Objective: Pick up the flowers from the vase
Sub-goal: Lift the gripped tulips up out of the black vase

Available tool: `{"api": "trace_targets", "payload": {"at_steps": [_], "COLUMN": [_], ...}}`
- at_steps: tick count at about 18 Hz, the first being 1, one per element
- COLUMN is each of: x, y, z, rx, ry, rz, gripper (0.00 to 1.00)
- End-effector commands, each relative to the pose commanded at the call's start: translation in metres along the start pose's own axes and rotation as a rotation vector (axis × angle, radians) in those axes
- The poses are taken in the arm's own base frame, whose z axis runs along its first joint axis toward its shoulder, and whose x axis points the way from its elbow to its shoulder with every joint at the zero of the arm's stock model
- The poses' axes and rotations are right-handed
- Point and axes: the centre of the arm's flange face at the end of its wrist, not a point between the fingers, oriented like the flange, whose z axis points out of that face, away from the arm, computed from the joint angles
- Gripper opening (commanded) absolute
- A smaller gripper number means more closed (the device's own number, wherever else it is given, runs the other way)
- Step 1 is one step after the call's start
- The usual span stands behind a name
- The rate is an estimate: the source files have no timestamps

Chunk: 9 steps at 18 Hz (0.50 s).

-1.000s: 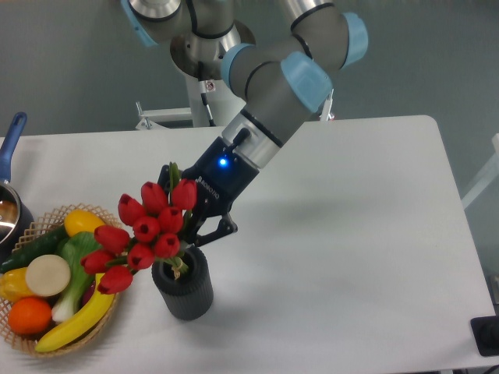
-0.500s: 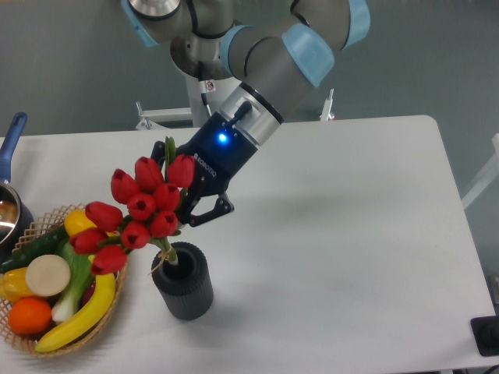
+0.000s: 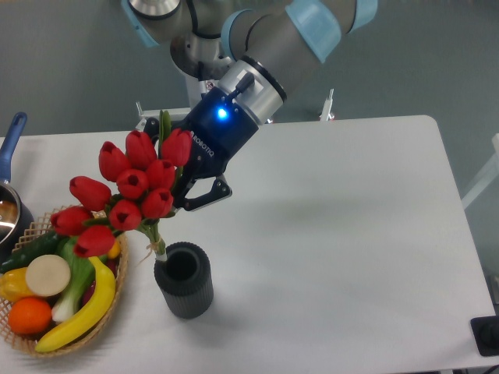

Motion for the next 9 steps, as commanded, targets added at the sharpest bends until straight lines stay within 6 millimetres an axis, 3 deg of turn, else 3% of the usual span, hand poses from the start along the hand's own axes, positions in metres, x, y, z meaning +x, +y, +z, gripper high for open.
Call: {"api": "trace_targets", "payload": {"at_steps": [5, 9], "x": [-0.011, -0.024], "y": [-0.007, -0.006], "z": [-0.017, -0.02], "rx": [0.012, 0.01], "ry": [-0.035, -0.048], "rz": [0.008, 0.005], "gripper": [0.4, 0.4]}}
